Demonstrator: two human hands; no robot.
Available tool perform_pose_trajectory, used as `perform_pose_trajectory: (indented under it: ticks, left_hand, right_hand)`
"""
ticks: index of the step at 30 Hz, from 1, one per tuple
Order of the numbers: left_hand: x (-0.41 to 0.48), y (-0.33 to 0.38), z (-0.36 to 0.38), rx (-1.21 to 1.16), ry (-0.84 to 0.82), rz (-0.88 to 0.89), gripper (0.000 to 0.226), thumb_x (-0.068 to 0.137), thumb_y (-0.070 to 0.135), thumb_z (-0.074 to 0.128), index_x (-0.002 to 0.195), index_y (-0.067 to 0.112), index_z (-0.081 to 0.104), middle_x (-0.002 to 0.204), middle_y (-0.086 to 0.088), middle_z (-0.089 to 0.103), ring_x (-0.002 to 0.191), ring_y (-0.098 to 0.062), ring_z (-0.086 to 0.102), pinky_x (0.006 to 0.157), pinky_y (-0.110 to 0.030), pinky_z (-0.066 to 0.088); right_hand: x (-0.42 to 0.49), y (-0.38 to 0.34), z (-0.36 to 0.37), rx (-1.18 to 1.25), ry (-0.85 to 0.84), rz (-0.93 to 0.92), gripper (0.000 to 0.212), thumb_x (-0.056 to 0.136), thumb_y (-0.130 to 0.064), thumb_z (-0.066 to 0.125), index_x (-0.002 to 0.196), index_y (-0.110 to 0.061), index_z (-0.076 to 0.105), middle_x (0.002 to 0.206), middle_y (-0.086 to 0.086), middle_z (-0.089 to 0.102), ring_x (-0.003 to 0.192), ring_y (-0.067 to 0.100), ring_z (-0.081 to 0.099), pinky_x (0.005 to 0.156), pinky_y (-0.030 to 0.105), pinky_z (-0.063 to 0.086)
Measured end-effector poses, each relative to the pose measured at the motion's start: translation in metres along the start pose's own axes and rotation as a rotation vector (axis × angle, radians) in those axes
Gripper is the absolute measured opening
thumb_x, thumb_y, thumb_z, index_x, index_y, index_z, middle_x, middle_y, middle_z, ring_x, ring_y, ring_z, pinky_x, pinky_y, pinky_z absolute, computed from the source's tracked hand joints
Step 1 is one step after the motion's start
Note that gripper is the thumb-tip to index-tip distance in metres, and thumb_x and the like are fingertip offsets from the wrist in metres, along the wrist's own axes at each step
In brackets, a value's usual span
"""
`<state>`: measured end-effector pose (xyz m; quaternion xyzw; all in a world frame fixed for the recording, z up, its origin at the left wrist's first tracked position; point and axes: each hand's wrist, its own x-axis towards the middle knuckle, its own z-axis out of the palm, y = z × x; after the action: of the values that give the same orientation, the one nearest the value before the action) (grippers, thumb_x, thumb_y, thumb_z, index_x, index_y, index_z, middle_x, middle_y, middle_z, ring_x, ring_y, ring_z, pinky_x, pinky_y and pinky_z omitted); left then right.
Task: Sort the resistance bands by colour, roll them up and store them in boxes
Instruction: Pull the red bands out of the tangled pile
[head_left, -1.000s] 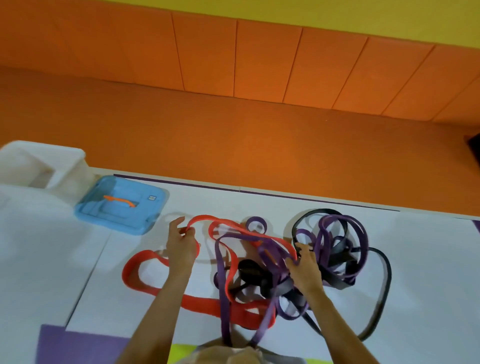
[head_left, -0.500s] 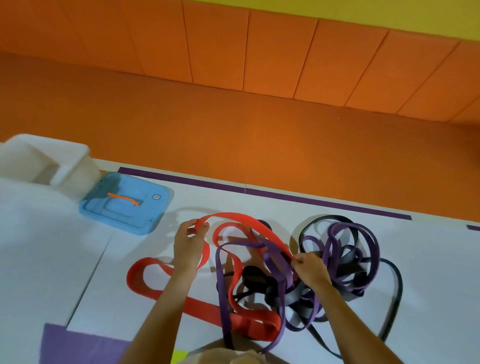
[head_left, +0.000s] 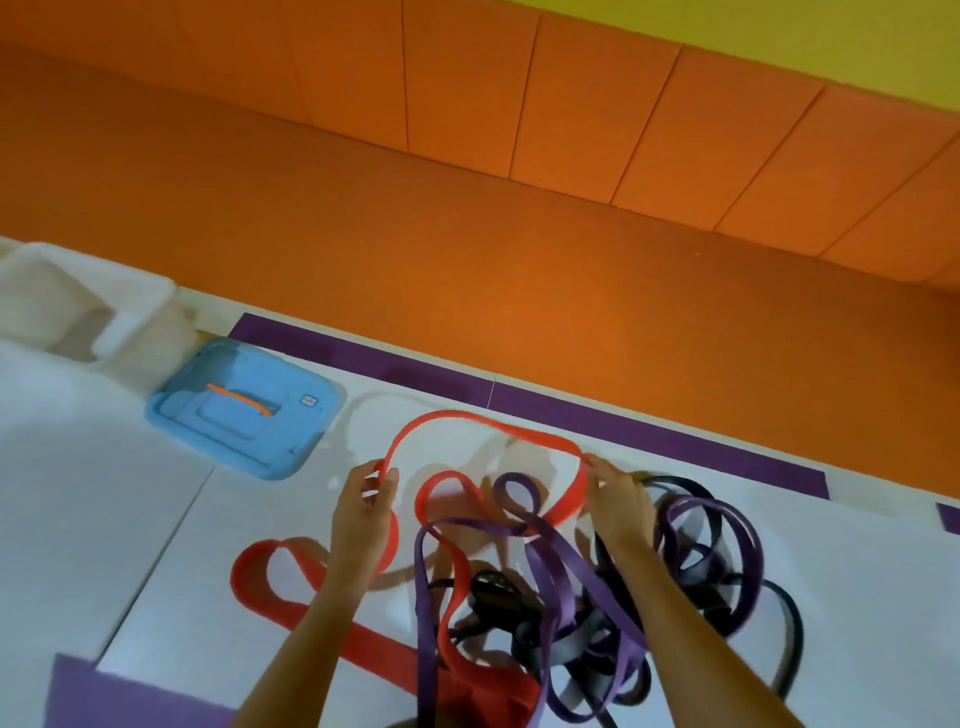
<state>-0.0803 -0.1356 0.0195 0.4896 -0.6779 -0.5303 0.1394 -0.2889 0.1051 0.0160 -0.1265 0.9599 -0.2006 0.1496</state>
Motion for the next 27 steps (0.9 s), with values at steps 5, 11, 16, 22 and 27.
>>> perform_pose_trajectory:
  ticks: [5, 11, 16, 22, 27]
  left_hand:
    - [0.003, -0.013, -0.003, 0.053, -0.030, -0.124, 0.052, 0.108, 0.047, 0.050, 0.147, 0.014, 0.045, 0.139, -0.011, 0.064, 0.118, -0.030, 0.065, 0.098, -0.041, 0.052]
    - [0.000, -0.026, 0.004, 0.046, -0.109, -0.238, 0.064, 0.108, 0.033, 0.057, 0.161, 0.012, 0.028, 0.154, -0.021, 0.054, 0.135, -0.043, 0.057, 0.113, -0.052, 0.045]
    - [-0.001, -0.017, 0.010, 0.427, 0.121, 0.621, 0.066, 0.095, 0.021, 0.076, 0.154, 0.022, 0.046, 0.164, -0.011, 0.042, 0.154, -0.034, 0.035, 0.120, -0.053, 0.031]
    - [0.052, 0.022, 0.049, 0.769, -0.434, 0.671, 0.041, 0.108, 0.040, 0.055, 0.147, 0.032, 0.056, 0.152, 0.007, 0.058, 0.147, -0.020, 0.047, 0.128, -0.053, 0.017]
    - [0.075, 0.016, 0.048, 0.694, -0.516, 0.585, 0.032, 0.110, 0.039, 0.051, 0.121, 0.018, 0.072, 0.112, -0.001, 0.077, 0.102, -0.024, 0.073, 0.090, -0.038, 0.056]
  right_hand:
    - [0.020, -0.033, 0.009, 0.064, -0.179, -0.209, 0.067, 0.101, -0.019, 0.060, 0.161, -0.035, 0.036, 0.152, 0.006, 0.053, 0.144, 0.023, 0.042, 0.113, 0.042, 0.043]
    - [0.000, -0.058, 0.039, 0.125, -0.301, -0.452, 0.071, 0.100, -0.019, 0.063, 0.163, -0.031, 0.032, 0.166, -0.007, 0.037, 0.152, 0.014, 0.037, 0.118, 0.015, 0.026]
    - [-0.030, -0.069, 0.057, 0.063, -0.279, -0.590, 0.076, 0.102, -0.027, 0.061, 0.166, -0.031, 0.020, 0.171, -0.009, 0.027, 0.152, 0.018, 0.038, 0.119, 0.032, 0.041]
    - [-0.055, -0.064, 0.059, 0.157, -0.239, -0.556, 0.071, 0.098, -0.020, 0.061, 0.162, -0.034, 0.033, 0.164, -0.007, 0.041, 0.143, 0.008, 0.042, 0.111, 0.025, 0.046]
    - [-0.078, -0.027, 0.064, 0.215, -0.085, -0.190, 0.055, 0.101, -0.021, 0.060, 0.150, -0.032, 0.038, 0.141, 0.000, 0.058, 0.124, 0.019, 0.060, 0.097, 0.036, 0.055]
